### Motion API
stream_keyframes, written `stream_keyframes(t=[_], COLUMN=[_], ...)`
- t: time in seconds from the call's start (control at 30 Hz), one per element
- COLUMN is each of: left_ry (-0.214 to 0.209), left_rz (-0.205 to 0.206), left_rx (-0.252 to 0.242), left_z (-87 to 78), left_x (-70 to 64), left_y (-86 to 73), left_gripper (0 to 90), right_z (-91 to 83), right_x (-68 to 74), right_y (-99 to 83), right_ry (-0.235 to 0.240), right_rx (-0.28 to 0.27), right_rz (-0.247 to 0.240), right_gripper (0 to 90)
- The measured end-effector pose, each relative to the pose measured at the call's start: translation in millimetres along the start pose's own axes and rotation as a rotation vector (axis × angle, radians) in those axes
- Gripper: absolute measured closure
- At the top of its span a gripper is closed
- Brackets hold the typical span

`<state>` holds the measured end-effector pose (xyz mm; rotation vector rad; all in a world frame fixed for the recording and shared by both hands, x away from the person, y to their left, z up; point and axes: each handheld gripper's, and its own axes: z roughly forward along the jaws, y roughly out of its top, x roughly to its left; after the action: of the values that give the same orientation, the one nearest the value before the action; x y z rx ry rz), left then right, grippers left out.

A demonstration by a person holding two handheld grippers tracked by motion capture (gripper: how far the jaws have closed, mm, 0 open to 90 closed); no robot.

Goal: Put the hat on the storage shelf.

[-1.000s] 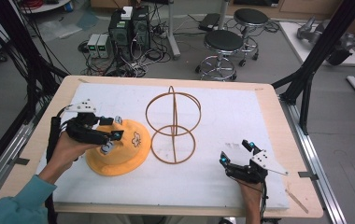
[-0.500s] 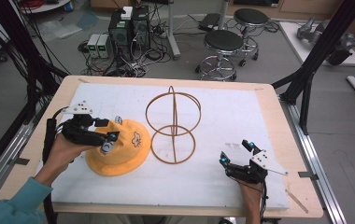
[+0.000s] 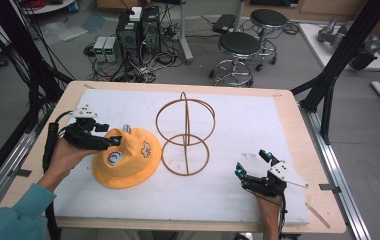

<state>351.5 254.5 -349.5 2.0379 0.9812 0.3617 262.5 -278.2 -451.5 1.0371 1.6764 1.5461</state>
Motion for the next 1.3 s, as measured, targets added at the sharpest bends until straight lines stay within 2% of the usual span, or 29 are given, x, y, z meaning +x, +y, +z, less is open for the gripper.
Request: stream_keyframes(t=[0.37, 0.47, 0.57, 0.67, 0.77, 1.0, 1.1, 1.2, 1.3], left_ry=[0.033, 0.028, 0.004, 0.003, -0.002, -0.045, -0.049, -0.061, -0.055], left_rz=[-0.011, -0.016, -0.037, -0.048, -0.059, -0.088, -0.099, -0.103, -0.093], left_rx=[0.055, 0.055, 0.057, 0.059, 0.066, 0.048, 0.058, 0.061, 0.052], left_z=[9.7, 10.6, 13.4, 16.6, 18.3, 17.9, 18.6, 19.8, 19.9], left_x=[19.1, 22.6, 28.1, 31.2, 32.5, 32.4, 32.4, 33.4, 33.6], left_y=[-6.3, -8.3, -15.1, -22.1, -27.0, -35.2, -38.4, -39.5, -40.1], left_gripper=[27.9, 28.1, 31.2, 31.3, 32.7, 36.7, 38.7, 44.8, 57.4], right_z=[0.1, 0.4, 0.5, 0.6, 0.7, 1.0, 1.0, 1.0, 1.0], right_x=[0.3, 0.2, 0.2, 0.0, 0.0, 0.3, 0.3, 0.2, 0.4], right_y=[0.0, 0.1, 0.2, 0.2, 0.2, 0.2, 0.2, 0.1, 0.2], right_ry=[-0.002, -0.001, 0.0, 0.0, 0.0, -0.002, -0.002, -0.002, -0.001], right_rx=[0.005, 0.007, 0.008, 0.007, 0.006, 0.006, 0.005, 0.006, 0.005], right_rz=[-0.001, -0.002, -0.003, -0.004, -0.009, -0.008, -0.01, -0.012, -0.009], right_gripper=[3.6, 3.6, 3.6, 3.6, 3.6, 3.5, 3.6, 3.5, 3.6])
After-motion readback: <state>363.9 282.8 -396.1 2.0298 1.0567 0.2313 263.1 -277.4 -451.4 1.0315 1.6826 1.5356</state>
